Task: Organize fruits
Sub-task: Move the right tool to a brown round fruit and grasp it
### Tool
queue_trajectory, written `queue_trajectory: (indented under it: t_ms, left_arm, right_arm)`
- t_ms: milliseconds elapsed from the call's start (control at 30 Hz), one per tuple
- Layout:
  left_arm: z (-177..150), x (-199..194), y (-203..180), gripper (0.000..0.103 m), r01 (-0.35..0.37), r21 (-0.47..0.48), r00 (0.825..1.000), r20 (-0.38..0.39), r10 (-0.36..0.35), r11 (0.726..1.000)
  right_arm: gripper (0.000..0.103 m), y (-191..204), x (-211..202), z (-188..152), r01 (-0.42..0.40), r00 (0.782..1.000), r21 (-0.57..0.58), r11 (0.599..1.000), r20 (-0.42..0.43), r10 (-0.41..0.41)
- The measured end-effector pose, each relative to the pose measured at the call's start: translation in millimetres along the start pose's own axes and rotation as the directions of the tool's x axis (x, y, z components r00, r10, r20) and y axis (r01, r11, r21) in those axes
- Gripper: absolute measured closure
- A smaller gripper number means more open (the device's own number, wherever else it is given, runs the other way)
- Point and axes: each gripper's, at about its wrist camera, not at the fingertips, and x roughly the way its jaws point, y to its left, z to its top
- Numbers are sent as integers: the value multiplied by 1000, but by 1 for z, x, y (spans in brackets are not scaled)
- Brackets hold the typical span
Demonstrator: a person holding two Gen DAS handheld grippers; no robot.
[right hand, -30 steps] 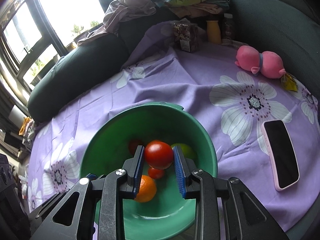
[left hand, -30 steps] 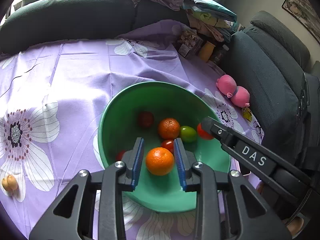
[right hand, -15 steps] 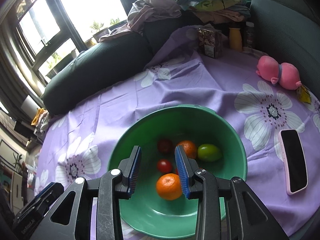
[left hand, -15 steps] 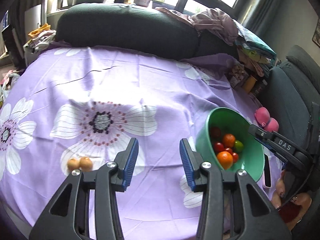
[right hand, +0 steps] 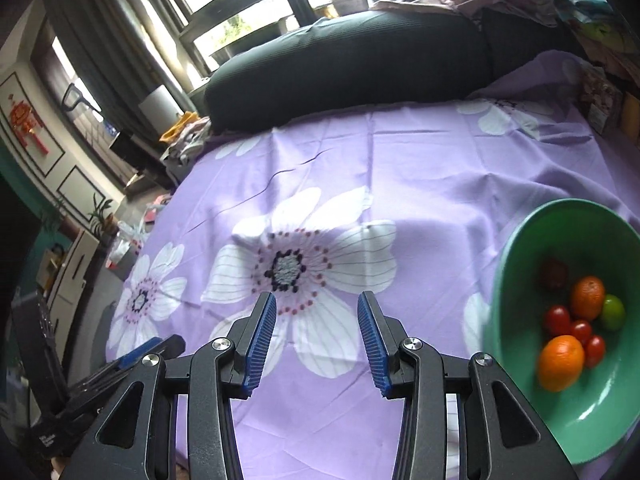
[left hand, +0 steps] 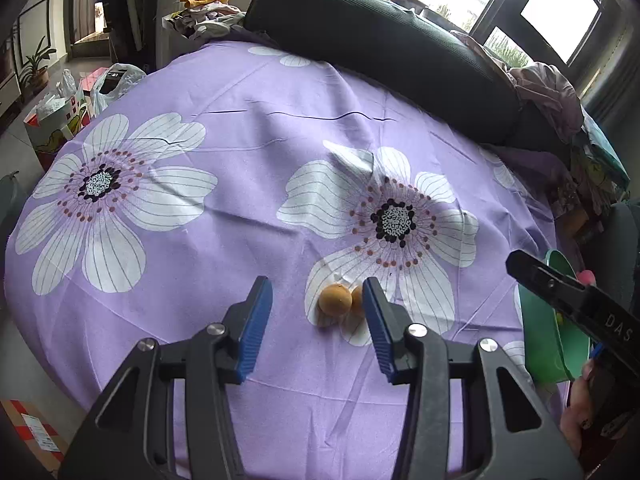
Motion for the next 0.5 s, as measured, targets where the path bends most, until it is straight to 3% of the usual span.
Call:
queue_trajectory:
  t_ms: [133, 333, 500]
  left_arm:
    - [5, -4, 15, 58, 35, -52, 999, 21, -34, 998]
    - [6, 1, 25, 59, 41, -75, 999, 2, -41, 996]
    - [6, 5, 28, 59, 46, -88, 999, -9, -47, 995]
  right_arm:
    - [62, 28, 43, -9, -56, 994, -47, 997, -101, 51]
    - [75, 38, 90, -25, -34, 973, -27, 999, -230, 26]
    - [76, 38, 94, -27, -53, 970, -17, 998, -240, 47]
